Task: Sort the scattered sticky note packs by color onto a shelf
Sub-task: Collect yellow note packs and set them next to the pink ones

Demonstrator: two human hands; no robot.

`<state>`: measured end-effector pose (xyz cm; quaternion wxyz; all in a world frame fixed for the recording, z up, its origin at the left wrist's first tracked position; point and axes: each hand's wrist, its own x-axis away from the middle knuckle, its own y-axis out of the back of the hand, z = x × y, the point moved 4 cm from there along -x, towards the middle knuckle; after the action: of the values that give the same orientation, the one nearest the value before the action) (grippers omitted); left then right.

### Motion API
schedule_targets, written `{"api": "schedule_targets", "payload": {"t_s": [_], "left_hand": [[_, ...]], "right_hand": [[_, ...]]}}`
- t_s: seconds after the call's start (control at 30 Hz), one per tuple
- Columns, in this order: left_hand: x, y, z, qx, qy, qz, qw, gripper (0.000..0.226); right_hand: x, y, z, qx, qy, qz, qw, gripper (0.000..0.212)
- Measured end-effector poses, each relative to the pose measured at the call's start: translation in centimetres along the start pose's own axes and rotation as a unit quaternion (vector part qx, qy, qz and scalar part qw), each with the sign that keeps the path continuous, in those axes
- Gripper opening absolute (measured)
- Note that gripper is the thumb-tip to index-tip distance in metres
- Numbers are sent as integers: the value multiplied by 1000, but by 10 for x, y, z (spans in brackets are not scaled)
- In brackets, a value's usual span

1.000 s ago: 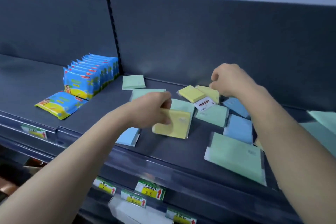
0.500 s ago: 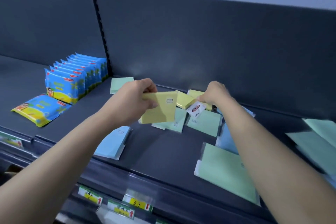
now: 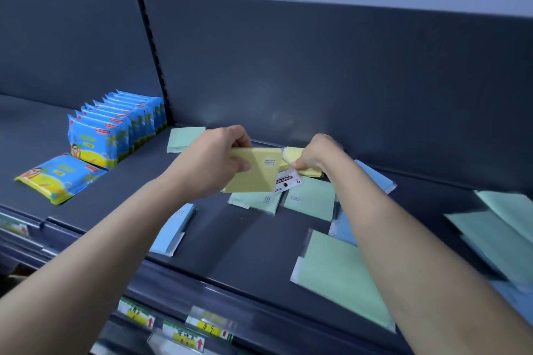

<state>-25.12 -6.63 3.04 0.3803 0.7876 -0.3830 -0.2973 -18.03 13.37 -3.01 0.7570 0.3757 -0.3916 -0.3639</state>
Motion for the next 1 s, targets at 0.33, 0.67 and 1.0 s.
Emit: {"api": "schedule_targets", "payload": {"t_s": [0.33,0.67,1.0], "left_hand": [[6,9,-5,8,-33,-33,999,12],[20,4,-41,130,-166,22,977,14],[111,-62,-167,212,-363,194,886,13]], "right_hand": [[28,43,10,-201,163,-158,953,20],[141,79,-59,-256,129,-286,914,18],[327,83,-199,-229,-32,-441,867,20]]}}
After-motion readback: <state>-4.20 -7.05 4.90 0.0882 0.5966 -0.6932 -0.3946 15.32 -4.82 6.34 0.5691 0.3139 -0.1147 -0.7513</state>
